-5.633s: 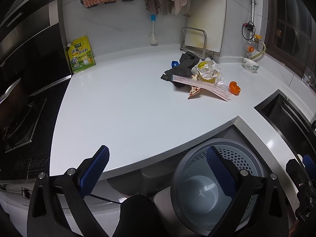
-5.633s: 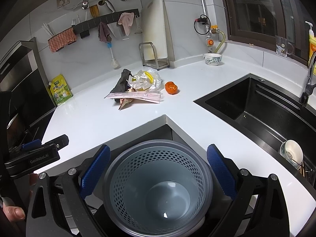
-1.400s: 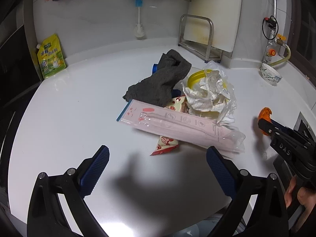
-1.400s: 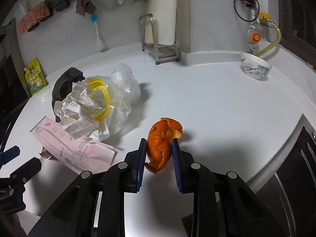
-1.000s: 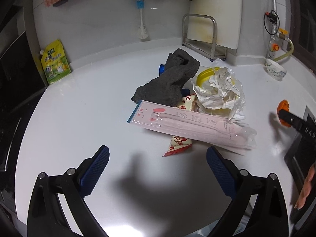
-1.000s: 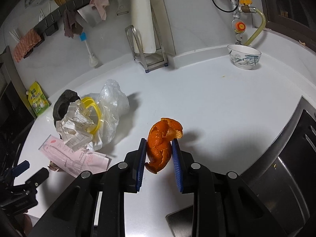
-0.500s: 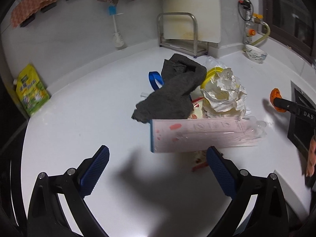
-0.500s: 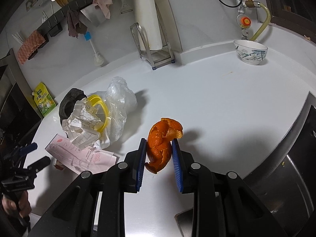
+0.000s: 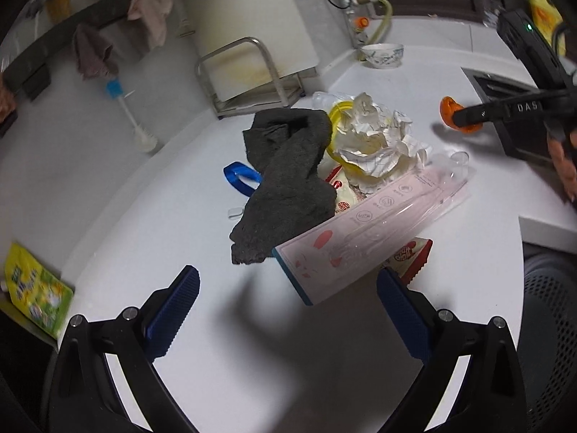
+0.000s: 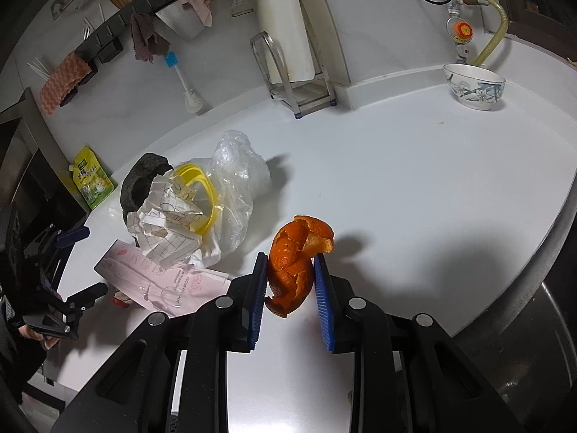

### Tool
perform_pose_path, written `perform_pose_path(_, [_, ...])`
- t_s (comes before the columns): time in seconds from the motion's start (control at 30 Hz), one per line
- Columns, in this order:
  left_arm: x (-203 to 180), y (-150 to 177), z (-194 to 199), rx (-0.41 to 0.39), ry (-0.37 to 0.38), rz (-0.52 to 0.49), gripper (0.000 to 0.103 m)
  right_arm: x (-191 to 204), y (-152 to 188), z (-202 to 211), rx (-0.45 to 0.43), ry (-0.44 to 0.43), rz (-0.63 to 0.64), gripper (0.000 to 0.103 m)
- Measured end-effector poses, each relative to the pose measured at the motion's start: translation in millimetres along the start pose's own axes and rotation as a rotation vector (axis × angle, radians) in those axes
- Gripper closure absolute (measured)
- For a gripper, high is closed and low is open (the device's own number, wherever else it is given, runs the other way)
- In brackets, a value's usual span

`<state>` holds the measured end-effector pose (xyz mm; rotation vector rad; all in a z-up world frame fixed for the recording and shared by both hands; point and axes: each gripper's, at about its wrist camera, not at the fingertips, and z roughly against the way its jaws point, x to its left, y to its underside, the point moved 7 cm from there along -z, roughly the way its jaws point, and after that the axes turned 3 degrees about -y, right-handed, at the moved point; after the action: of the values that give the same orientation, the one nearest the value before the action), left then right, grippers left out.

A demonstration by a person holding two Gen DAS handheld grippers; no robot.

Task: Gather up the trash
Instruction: 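Grasp the pink paper strip with the left tool while the right tool holds the peel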

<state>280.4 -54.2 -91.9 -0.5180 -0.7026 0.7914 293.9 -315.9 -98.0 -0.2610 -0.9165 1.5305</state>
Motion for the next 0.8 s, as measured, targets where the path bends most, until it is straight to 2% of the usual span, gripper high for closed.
perform_pose_path(0.23, [-23.4,-14.5,-9.0,-0.067,-0.038,-0.159,0.008,-1.2,1.3,-2.2,0.01,0.002,-0.002,0.078])
perform_pose_path(0.37, [-32.4,-21.2,-12.2,-0.081,-0.04,-0.208,0.029,-2.1,1.5,-3.6,0.015,0.003,-0.008,0.078])
perform_pose_path(0.43, [-35.5,-22.7,-13.0,-0.084,-0.04,-0.222,0.043,-2.4,2.3,-4.0,0.018,0.001,-0.011,0.078])
perform_pose_path(0.5, [-37.3,-22.6,-14.2,-0.078,-0.033,-0.222,0.063,-2.0,2.3,-4.0,0.018,-0.002,-0.012,0.078])
perform_pose_path(0.6, [-40.0,-22.5,-12.6,-0.077,-0.009,-0.213,0.08,-1.6,2.4,-4.0,0.018,-0.006,-0.014,0.078])
perform_pose_path(0.8, [-36.7,-18.5,-5.3,-0.069,0.012,-0.137,0.084,-0.4,3.6,-5.0,0.021,-0.007,-0.016,0.078])
